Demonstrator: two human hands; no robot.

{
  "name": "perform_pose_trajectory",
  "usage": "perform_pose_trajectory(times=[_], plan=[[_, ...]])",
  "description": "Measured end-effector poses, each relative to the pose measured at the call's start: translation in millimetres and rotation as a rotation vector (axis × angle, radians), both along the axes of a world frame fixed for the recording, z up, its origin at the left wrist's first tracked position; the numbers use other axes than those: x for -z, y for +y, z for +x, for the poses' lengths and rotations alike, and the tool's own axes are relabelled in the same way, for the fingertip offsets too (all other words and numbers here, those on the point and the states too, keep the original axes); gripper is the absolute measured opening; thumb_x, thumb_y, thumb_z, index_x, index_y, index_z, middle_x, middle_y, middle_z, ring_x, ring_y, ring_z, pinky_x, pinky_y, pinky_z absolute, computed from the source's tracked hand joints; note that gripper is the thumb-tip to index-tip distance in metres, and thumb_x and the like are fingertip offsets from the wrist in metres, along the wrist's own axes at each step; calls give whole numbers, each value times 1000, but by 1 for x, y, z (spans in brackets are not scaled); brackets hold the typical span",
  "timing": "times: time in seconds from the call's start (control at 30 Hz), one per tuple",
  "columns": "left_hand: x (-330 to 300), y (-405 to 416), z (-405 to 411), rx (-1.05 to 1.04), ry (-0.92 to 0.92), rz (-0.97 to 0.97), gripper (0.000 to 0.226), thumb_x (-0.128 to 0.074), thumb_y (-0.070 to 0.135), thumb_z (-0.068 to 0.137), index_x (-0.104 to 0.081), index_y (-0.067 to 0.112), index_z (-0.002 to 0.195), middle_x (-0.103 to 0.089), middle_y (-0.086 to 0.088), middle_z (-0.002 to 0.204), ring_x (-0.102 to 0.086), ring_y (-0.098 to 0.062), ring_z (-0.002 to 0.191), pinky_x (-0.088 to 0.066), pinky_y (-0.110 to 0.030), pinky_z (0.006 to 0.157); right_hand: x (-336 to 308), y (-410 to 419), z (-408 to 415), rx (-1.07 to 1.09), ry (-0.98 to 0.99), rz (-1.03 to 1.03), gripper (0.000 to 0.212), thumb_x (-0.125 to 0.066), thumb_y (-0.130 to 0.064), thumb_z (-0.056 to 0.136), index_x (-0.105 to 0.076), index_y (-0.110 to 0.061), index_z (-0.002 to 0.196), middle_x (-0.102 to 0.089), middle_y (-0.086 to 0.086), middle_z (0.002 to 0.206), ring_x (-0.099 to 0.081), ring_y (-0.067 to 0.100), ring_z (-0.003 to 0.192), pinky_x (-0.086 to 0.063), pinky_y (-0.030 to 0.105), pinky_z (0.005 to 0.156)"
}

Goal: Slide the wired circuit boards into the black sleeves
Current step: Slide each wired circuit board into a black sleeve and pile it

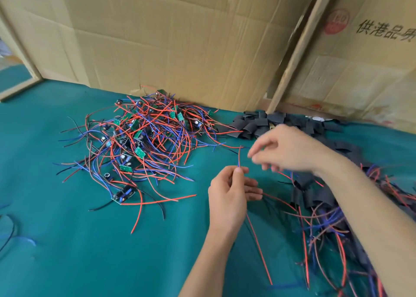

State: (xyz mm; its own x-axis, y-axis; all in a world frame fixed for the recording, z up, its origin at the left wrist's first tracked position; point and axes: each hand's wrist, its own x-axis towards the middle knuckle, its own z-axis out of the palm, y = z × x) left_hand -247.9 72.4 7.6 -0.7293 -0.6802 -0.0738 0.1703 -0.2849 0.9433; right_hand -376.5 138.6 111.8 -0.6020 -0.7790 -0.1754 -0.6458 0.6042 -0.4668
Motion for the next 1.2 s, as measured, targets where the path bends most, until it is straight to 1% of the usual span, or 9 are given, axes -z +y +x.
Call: perform_pose_trajectory(times=[0.07,0.13,0.2,0.27,0.43,0.67,0.77,0.93,1.2], plan=[[-3,1,1,-8,14,-4,26,-39,11,108,-62,6,99,-67,-9,67,-69,-26,59,-58,-30,56,11,-19,-36,186,164,-77,13,-69,-16,83,-76,-27,83,-77,-2,80,-72,17,86,-54,22,75],[-4,2,2,1,28,-15,24,-37,11,108,-60,8,103,-67,-11,69,-70,-27,61,-58,-30,59,29,-36,-63,306,254,-38,17,-66,-17,89,-71,-29,100,-71,9,116,-62,30,115,-51,38,98],[-5,2,2,10,32,-27,23,-37,10,108,-59,10,107,-68,-15,73,-71,-30,65,-59,-31,61,44,-45,-80,358,291,56,29,-67,-26,94,-64,-25,123,-60,14,135,-55,37,125,-48,43,101],[-5,2,3,23,38,-36,23,-36,9,108,-59,12,108,-69,-16,74,-72,-30,66,-59,-31,62,55,-49,-87,398,302,69,30,-70,-32,93,-64,-23,121,-58,16,135,-57,38,122,-49,42,95],[-2,1,2,38,43,-69,26,-35,7,107,-59,17,108,-72,-16,75,-72,-29,69,-60,-32,67,61,-51,-88,440,331,-40,20,-82,-29,84,-62,-25,84,-65,13,113,-61,34,109,-45,35,78],[2,2,3,21,30,-140,24,-36,7,106,-57,20,105,-76,-10,75,-70,-17,68,-49,-14,64,31,-21,-87,598,309,-283,27,-87,-23,78,-64,-26,93,-69,5,103,-59,28,100,-46,32,81],[2,2,1,20,33,-157,25,-36,8,106,-57,21,104,-76,-9,75,-69,-16,66,-50,-15,64,18,8,-63,737,59,-644,33,-86,-19,78,-68,-28,104,-69,-6,87,-68,23,92,-54,35,82],[2,2,1,19,20,-187,24,-38,9,106,-57,24,103,-76,-9,75,-69,-22,65,-54,-23,67,30,24,6,703,-661,-1237,19,-74,-2,88,-71,-16,101,-77,6,91,-72,19,76,-61,29,72],[3,2,1,38,13,-220,25,-39,11,107,-57,27,101,-76,-8,76,-69,-19,66,-52,-19,67,43,0,38,784,-863,-1563,27,-74,-2,91,-56,-5,111,-74,3,76,-73,28,85,-62,36,86]])
